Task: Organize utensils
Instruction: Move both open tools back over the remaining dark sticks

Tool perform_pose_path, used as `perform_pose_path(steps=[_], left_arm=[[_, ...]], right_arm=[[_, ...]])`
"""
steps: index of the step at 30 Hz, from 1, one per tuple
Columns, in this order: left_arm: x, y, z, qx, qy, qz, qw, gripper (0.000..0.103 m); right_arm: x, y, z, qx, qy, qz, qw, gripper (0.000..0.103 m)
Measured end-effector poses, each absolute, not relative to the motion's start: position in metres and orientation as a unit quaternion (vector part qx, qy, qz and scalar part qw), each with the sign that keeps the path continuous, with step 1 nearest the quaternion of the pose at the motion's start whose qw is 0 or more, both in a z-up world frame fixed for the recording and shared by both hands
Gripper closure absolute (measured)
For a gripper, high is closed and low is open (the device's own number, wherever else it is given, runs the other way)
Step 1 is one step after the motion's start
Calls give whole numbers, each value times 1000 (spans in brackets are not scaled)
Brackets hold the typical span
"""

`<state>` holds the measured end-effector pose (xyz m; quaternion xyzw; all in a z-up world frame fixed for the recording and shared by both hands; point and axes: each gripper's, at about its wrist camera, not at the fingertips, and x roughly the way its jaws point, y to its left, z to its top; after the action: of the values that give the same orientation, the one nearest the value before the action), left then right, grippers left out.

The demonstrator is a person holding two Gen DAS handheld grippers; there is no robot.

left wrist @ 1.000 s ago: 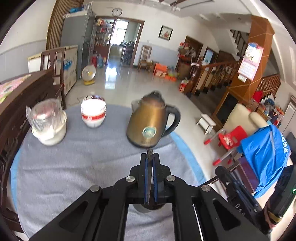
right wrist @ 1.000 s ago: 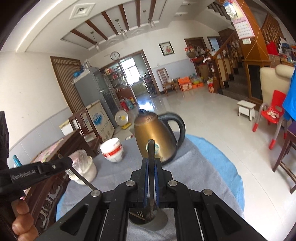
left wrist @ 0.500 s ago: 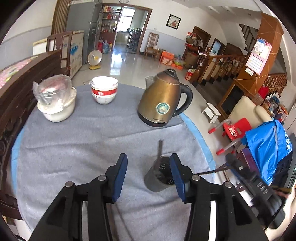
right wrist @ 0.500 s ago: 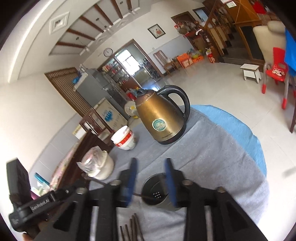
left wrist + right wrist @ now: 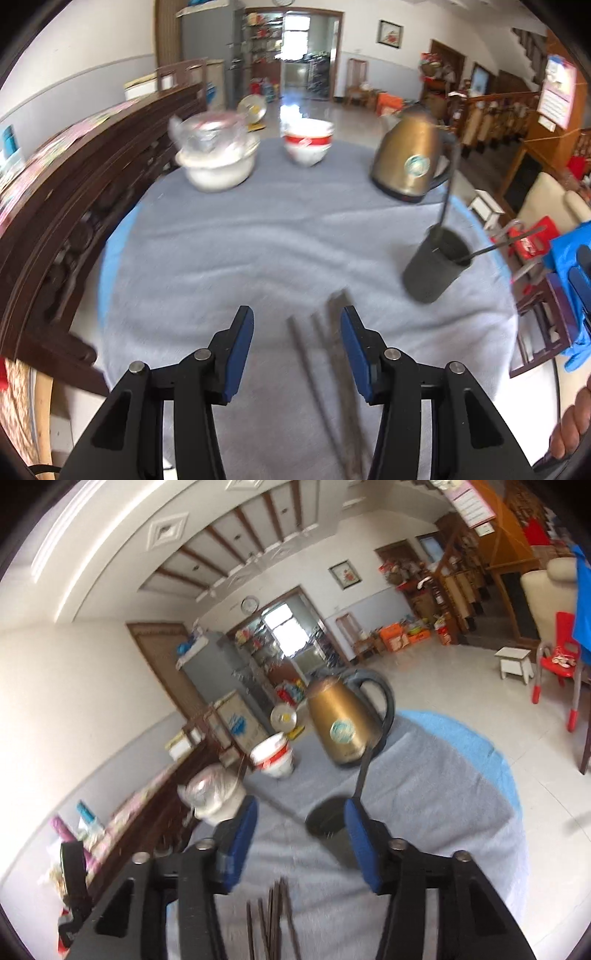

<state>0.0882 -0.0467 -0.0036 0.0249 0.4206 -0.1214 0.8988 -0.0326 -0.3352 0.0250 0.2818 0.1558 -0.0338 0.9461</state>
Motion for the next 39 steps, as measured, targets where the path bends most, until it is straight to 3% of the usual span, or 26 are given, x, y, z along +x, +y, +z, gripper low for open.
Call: perform_pose_path(steps=[1,10,20,24,39], left_arm=[[86,-40,-9,23,424,-114,898,53],[69,-10,-57,9,467,-108,878,53],[67,-11,-78,41,465,-91,880,53],[68,-16,-76,54,453,-84,886,47],[64,-38,-76,106,431,-82,892,42]], right_arm=[[-30,-327,20,277,169,-28,945,64],[-9,-278,-31,246,256,-1,935,66],[6,-261,-74,249,310,12,917,65],[10,-261,-77,252,314,11,915,65],[14,-264,-84,254,322,7,912,65]])
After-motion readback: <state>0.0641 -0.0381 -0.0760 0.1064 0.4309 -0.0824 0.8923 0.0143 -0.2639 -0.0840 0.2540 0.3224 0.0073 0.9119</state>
